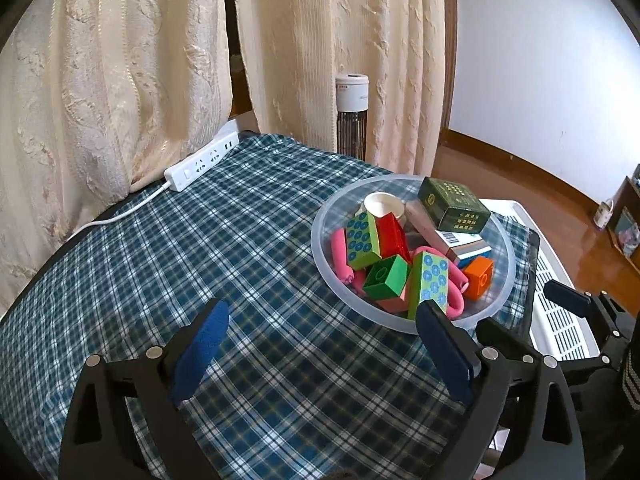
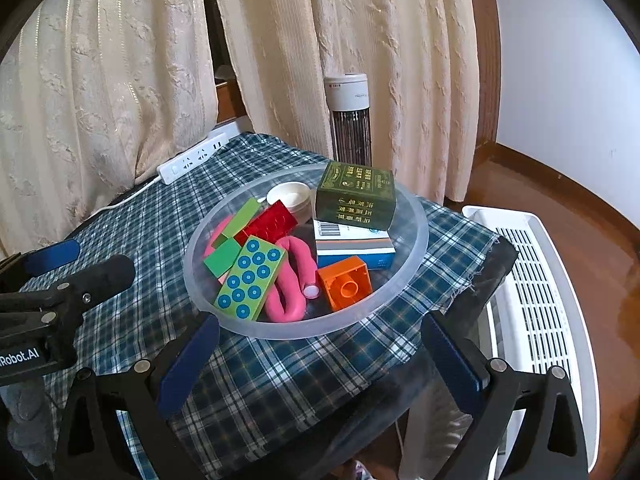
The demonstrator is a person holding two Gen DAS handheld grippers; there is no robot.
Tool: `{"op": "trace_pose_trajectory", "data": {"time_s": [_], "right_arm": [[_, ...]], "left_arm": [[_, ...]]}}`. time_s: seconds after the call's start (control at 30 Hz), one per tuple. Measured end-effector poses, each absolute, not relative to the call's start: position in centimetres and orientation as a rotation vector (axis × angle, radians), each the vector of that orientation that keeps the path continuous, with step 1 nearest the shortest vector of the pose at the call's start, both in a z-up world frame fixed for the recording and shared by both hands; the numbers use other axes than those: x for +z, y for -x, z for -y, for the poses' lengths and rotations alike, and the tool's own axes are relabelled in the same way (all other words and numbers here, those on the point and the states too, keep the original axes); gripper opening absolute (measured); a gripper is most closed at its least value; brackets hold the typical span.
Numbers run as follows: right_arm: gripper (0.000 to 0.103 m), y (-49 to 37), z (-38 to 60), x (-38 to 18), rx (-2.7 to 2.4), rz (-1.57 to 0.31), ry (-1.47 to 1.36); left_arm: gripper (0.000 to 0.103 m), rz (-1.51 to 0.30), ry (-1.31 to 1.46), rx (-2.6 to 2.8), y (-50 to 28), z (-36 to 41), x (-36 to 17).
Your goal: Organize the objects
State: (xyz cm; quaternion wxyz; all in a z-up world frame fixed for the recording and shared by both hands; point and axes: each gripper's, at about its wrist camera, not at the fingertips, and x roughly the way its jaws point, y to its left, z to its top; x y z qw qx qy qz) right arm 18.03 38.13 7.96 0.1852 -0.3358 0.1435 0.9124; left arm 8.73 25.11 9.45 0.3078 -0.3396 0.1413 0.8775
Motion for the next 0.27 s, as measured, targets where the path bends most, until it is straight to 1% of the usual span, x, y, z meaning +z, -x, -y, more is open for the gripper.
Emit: {"op": "trace_pose_trajectory", "data": {"time_s": [0.27], "right_arm": [[0.103, -17.76, -37.9, 7.93, 2.581, -0.405, 0.955]], "left_arm": [[0.096, -0.392, 0.898, 2.342, -8.49, -24.65, 9.07]]}}
